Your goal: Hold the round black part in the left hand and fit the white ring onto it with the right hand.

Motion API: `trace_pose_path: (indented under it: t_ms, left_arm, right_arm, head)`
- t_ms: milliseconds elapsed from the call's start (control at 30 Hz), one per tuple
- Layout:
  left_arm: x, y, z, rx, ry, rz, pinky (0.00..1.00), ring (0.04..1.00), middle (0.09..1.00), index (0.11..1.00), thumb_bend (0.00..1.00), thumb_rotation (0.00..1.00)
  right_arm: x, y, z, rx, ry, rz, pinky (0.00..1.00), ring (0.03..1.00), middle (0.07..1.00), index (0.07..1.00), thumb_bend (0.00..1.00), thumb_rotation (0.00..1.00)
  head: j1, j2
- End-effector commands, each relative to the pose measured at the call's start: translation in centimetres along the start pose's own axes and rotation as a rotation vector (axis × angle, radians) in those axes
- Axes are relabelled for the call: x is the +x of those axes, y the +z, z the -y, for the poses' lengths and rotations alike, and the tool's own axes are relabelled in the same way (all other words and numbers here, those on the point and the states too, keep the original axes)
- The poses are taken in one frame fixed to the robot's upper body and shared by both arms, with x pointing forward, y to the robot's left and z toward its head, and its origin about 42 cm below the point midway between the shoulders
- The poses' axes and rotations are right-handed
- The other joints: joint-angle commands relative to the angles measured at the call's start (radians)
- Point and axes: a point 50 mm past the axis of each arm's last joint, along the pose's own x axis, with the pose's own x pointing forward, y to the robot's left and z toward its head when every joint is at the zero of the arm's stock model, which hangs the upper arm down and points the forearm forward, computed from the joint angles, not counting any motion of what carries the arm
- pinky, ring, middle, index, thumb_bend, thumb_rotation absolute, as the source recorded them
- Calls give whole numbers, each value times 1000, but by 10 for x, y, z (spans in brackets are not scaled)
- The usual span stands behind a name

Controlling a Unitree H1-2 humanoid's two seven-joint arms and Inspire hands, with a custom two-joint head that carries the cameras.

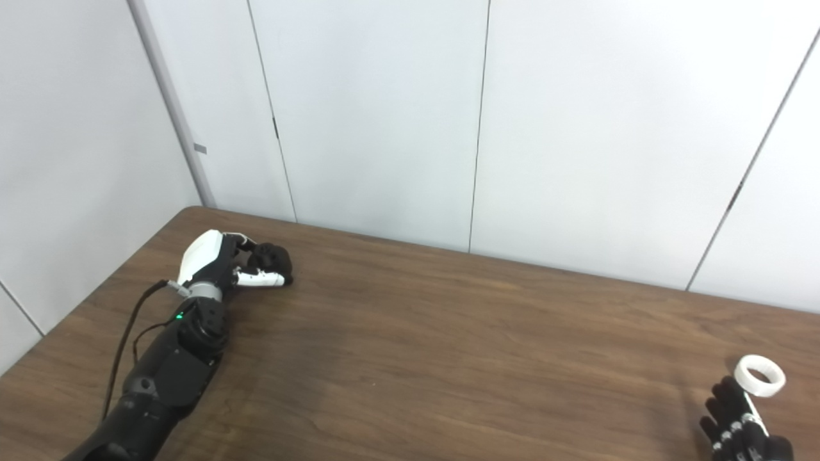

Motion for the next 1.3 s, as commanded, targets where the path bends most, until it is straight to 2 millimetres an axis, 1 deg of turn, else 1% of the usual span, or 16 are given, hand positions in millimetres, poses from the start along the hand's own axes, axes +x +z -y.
trace_pose_path:
  t_ms: [0, 200, 333, 433, 500, 633, 800, 967, 1033, 1100, 1133, 1267]
  left_arm:
    - [8, 9, -15, 9, 38, 36, 722, 807, 771, 485, 515, 40]
    - [6, 8, -16, -7, 37, 42, 736, 813, 770, 486, 515, 40]
    - [2, 8, -17, -3, 32, 58, 738, 810, 763, 486, 516, 40]
    - [-7, 10, -18, -7, 22, 84, 751, 817, 760, 485, 516, 41]
    - [-16, 13, -17, -16, 7, 110, 766, 831, 771, 486, 516, 41]
    - [-34, 21, -13, -4, -28, 161, 765, 845, 797, 487, 516, 42]
    - [-57, 36, -10, 9, -71, 216, 789, 868, 817, 488, 517, 42]
    - [-80, 51, -7, 16, -124, 279, 809, 877, 824, 488, 518, 42]
    - [-90, 56, -5, 7, -149, 302, 856, 904, 834, 488, 518, 44]
    - [-101, 60, 0, 5, -170, 336, 947, 917, 839, 488, 518, 44]
    - [-108, 62, 3, 4, -180, 359, 973, 915, 836, 488, 519, 43]
    - [-134, 70, 15, 18, -210, 436, 999, 909, 824, 488, 519, 44]
  right_arm:
    - [-15, -15, -1, 25, -11, -38, 980, 984, 975, 951, 660, 1000]
    - [-14, -15, -3, 32, -7, -37, 984, 980, 974, 952, 656, 1000]
    - [-12, -15, -5, 39, -2, -34, 981, 982, 975, 954, 650, 1000]
    - [-11, -14, -7, 36, 0, -31, 980, 982, 970, 952, 651, 1000]
    - [-10, -14, -7, 37, -2, -31, 982, 979, 965, 949, 644, 1000]
    - [-9, -12, -10, 40, -2, -32, 989, 982, 966, 950, 651, 1000]
    - [-9, -10, -14, 28, -6, -36, 985, 975, 961, 944, 631, 1000]
    - [-9, -10, -17, 29, -2, -41, 999, 982, 968, 948, 634, 1000]
    - [-9, -9, -19, 23, -3, -44, 1000, 983, 969, 950, 641, 1000]
    - [-9, -9, -21, 24, -2, -45, 1000, 985, 968, 951, 648, 1000]
    - [-9, -9, -21, 27, -1, -45, 1000, 984, 968, 950, 648, 1000]
    - [-8, -7, -25, 32, -1, -45, 1000, 986, 966, 949, 644, 1000]
  head:
    - [1, 0]
    - [1, 0]
    - [-14, 8]
    - [-19, 11]
    - [-31, 18]
    - [-40, 26]
    - [-53, 35]
    - [-72, 44]
    - [-77, 47]
    - [-86, 51]
    - [-90, 53]
    - [-120, 66]
